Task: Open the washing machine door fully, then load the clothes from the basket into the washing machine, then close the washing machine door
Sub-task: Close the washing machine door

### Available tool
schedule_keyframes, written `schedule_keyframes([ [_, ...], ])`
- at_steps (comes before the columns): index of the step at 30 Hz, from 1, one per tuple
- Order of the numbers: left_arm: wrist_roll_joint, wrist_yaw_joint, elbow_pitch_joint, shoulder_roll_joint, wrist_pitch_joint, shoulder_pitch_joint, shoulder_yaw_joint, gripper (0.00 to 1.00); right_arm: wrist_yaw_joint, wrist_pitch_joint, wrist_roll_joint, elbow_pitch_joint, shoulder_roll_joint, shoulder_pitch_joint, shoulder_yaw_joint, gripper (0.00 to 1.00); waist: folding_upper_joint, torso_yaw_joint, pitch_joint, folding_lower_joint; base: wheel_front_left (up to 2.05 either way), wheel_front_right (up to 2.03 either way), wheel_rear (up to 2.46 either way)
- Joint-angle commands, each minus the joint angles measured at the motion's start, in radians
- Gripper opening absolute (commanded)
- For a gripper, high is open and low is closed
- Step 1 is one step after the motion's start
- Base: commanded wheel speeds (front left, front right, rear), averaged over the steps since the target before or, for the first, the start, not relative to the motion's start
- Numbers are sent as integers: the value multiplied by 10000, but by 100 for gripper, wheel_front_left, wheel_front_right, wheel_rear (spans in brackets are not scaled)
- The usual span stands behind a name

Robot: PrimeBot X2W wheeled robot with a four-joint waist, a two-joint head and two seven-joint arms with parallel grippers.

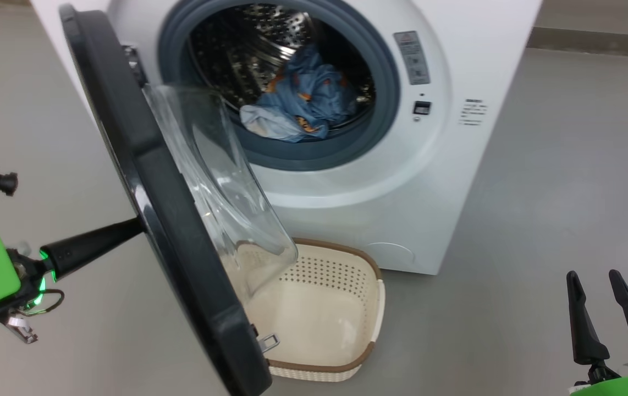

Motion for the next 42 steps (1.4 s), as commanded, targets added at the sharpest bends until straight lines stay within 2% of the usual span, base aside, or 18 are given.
schedule_keyframes([
  [1,61,-43,-277,303,-71,-498,327,0,56,-51,-14,-291,-204,-84,159,100,-1,-610,105,0,0,0,0],
  [10,411,-125,-49,141,-541,-623,353,0,56,-51,-17,-324,-190,-140,162,100,-1,-1752,167,0,0,0,0],
  [17,615,-229,170,140,-766,-716,400,0,56,-51,-1,-309,-170,-146,183,100,-1,-2289,201,0,0,0,0],
  [29,812,-356,442,190,-1041,-406,562,0,56,-51,-24,-263,-74,-117,180,100,-1,-2308,65,0,0,0,0],
  [41,950,-624,1071,224,-1781,1256,1264,0,56,-51,12,-278,-105,14,246,100,-1,-2116,-93,0,0,0,0],
  [42,935,-656,1137,188,-1855,1396,1321,4,56,-51,15,-284,-109,24,245,100,-1,-2103,-87,0,0,0,0],
])
